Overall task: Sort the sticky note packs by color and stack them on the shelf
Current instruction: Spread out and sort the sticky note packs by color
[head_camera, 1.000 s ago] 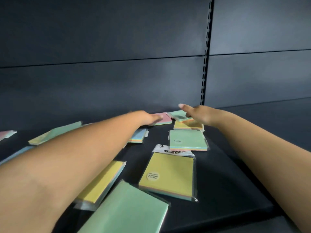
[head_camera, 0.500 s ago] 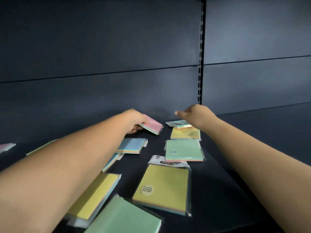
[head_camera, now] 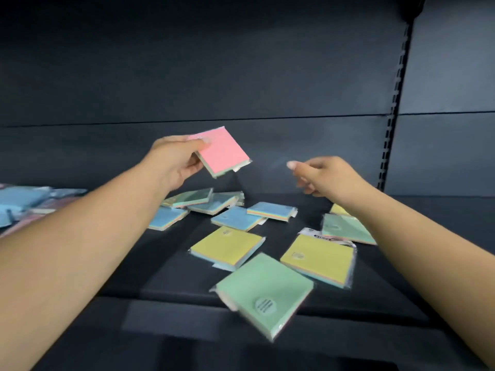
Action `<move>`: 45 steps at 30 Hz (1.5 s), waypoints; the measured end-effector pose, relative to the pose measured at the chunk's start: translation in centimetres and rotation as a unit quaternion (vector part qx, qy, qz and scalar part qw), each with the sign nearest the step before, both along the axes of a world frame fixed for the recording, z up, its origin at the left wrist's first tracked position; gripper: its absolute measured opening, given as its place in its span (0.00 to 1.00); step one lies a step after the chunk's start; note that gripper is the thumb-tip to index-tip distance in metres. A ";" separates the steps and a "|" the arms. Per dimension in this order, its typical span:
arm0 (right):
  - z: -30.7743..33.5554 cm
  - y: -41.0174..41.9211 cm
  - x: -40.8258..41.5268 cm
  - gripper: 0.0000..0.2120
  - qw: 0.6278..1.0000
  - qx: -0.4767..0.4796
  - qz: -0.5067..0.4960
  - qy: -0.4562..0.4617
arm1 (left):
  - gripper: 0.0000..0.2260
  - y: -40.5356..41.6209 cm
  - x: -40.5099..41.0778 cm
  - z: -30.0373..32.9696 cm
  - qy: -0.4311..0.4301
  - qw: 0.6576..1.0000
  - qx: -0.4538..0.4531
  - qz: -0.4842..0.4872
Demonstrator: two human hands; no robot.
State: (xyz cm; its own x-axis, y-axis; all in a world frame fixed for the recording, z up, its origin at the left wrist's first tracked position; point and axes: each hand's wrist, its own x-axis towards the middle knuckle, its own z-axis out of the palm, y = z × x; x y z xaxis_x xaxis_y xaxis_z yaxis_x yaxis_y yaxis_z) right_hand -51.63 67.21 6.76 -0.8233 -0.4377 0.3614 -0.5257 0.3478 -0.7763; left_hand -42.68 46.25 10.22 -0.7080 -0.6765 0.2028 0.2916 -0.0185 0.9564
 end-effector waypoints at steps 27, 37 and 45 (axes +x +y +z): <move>1.5 -18.3 21.5 0.07 0.907 -0.302 0.088 -0.280 | 0.06 -17.0 24.0 -4.2 -0.165 0.848 -0.483 0.141; 0.2 -30.8 17.0 0.09 0.874 -0.300 0.133 -0.359 | 0.12 -25.8 24.0 -9.1 -0.235 0.673 -0.666 0.221; -1.5 -39.3 9.9 0.11 0.879 -0.237 0.106 -0.399 | 0.17 -29.3 20.4 -10.3 -0.252 0.768 -0.564 0.172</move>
